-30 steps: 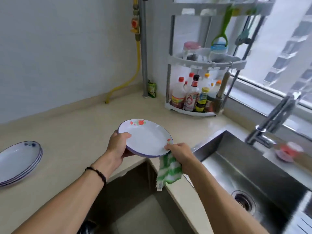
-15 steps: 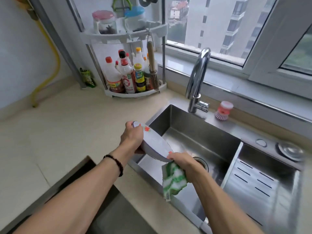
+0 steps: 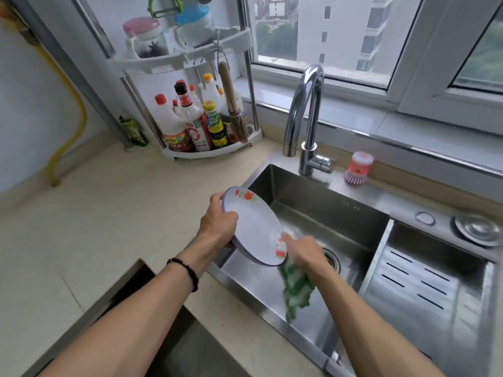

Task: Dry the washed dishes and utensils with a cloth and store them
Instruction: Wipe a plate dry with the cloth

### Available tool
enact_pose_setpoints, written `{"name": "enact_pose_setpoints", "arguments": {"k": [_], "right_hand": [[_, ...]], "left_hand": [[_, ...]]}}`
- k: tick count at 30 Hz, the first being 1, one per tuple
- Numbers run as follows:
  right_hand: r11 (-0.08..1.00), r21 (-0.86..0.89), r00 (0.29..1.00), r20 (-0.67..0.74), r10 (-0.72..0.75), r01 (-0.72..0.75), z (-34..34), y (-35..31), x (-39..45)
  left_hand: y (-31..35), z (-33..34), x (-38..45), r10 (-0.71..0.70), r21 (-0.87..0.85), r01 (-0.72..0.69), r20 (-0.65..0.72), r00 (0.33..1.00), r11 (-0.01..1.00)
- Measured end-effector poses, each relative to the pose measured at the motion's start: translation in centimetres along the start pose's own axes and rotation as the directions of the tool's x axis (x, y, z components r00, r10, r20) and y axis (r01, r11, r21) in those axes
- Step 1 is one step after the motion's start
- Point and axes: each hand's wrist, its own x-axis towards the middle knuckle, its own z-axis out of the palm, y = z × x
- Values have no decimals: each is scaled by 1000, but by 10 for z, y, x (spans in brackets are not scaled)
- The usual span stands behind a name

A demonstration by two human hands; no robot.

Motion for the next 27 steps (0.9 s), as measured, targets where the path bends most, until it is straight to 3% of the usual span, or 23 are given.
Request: {"name": "enact_pose_setpoints", "arguments": {"k": [3, 6, 8, 11, 13, 16, 17, 19, 21, 22, 25, 27], "right_hand": [[988, 73, 959, -257, -116, 139, -14, -19, -4], [881, 293, 920, -243, -309, 373, -7, -48, -22], [826, 182, 843, -198, -501, 534, 14, -63, -30], [795, -139, 807, 98, -583, 591, 40, -74, -34], [748, -184, 769, 211, -604, 638, 44, -77, -40], [570, -195, 602, 297, -741, 798, 42, -74, -56], [527, -258, 586, 310, -749, 810, 39, -72, -56], [497, -417, 629, 286, -723, 761, 32, -72, -51], [547, -407, 668, 270, -693, 732, 27, -79, -50], [562, -341, 654, 297, -696, 753, 28, -81, -55], [503, -159, 520, 416, -746, 849, 26, -79, -74], [441, -173, 468, 456, -757, 881, 15, -77, -68]], "left_hand": [[-10, -11, 1, 23, -33, -24, -4, 1000, 999], [-16, -20, -1, 75, -84, -75, 1, 997, 994], [-16, -23, -6, 93, -173, -89, 15, 996, 981], [-11, -31, -10, 96, -299, -72, 65, 993, 952], [-8, -40, -12, 105, -340, -78, 62, 992, 937], [-7, -56, -16, 124, -335, -87, 90, 988, 938], [-7, -60, -19, 126, -331, -82, 116, 985, 940], [-7, -62, -26, 121, -320, -64, 159, 980, 945], [-4, -60, -28, 128, -340, -68, 159, 979, 938], [-1, -60, -29, 136, -349, -76, 151, 979, 934], [6, -66, -29, 153, -326, -101, 136, 979, 940], [4, -67, -32, 144, -305, -93, 150, 978, 948]]}}
